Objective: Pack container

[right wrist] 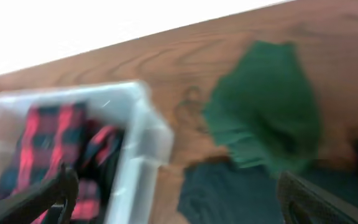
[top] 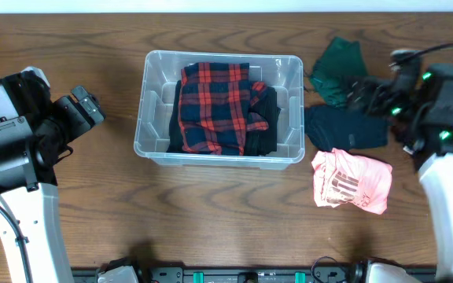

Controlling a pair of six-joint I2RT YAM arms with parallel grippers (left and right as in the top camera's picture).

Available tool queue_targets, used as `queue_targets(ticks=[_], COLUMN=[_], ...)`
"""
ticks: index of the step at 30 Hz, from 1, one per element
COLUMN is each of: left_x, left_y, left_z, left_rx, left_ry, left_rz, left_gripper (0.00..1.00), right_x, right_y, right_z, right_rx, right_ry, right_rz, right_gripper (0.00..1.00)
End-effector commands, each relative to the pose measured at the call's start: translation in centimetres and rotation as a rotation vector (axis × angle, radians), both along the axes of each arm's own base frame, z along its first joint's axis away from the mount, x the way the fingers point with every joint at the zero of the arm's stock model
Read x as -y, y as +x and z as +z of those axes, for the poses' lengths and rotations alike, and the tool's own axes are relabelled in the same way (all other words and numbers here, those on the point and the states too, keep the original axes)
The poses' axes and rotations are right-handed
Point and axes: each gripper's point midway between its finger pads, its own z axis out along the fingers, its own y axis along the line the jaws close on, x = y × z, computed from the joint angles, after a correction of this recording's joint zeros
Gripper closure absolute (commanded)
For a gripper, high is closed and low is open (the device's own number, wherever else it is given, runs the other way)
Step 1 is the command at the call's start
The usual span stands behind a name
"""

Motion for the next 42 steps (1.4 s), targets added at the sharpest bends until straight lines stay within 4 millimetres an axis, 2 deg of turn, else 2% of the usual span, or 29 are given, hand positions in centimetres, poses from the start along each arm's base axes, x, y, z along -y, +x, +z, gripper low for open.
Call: queue_targets(ticks=[1, 5, 10, 12, 14, 22, 30, 36, 42], left_x=[-0.4, -0.4, -0.4, -0.4, -0.4, -0.4, -0.4, -0.4, -0.4], left_y=[-0.1, -0.1, -0.1, -0.1, -0.1, -0.1, -0.1, -0.1, -0.1], left_z=[-0.3, -0.3, -0.3, -0.3, -0.3, -0.3, -0.3, -0.3, -0.3], left_rx=[-0.011, -0.011, -0.011, -0.011, -0.011, -0.011, -0.011, -0.011, -0.011], left_ry=[0.004, 0.004, 0.005, 0.005, 0.004, 0.004, 0.004, 0.004, 0.004], left_rz=[0.015, 0.015, 0.015, 0.015, 0.015, 0.015, 0.015, 0.015, 0.015], left_gripper=[0.02, 0.02, 0.02, 0.02, 0.02, 0.02, 0.02, 0.02, 0.02], right_x=[5.9, 12.7, 20.3, 22.7, 24.1, 27.3, 29.1, 28.7, 26.1], right_y=[1.3, 0.3, -2.6, -3.8, -4.6, -6.8, -8.6, -8.7, -7.5], right_z=[-0.4, -2.1, -5.4, -7.1, -8.7, -15.9, -19.3, -20.6, -23.2], right_rx=[-0.051, -0.134, -0.201, -0.227, -0.240, -0.350, -0.420, -0.444, -0.501], right_ry=[0.096, 0.126, 0.098, 0.108, 0.147, 0.273, 0.278, 0.294, 0.339], right_rz=[-0.171, -0.324, -0.442, -0.478, -0.472, -0.523, -0.578, -0.566, -0.499], right_gripper=[0.01, 0.01, 0.01, 0.01, 0.01, 0.01, 0.01, 0.01, 0.01])
